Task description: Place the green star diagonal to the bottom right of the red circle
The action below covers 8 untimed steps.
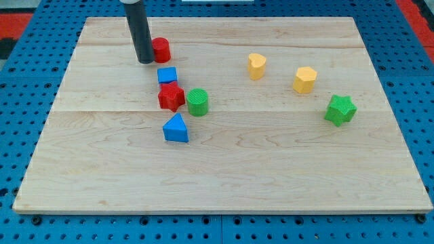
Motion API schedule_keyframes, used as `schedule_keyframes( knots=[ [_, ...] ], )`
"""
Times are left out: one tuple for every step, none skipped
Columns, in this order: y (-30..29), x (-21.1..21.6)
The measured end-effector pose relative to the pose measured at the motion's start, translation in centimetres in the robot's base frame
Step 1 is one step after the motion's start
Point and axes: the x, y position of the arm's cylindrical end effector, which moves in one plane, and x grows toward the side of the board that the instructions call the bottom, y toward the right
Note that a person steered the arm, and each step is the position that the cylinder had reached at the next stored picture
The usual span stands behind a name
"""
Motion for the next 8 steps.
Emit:
schedule_keyframes(
  knots=[
    [-0.8,-0.1],
    [-0.8,-0.2],
    [-0.6,-0.2],
    [-0.6,-0.3],
    [-0.3,0.3],
    [1.5,2.5],
    [1.3,2.5],
    [-0.5,3.1]
  ],
)
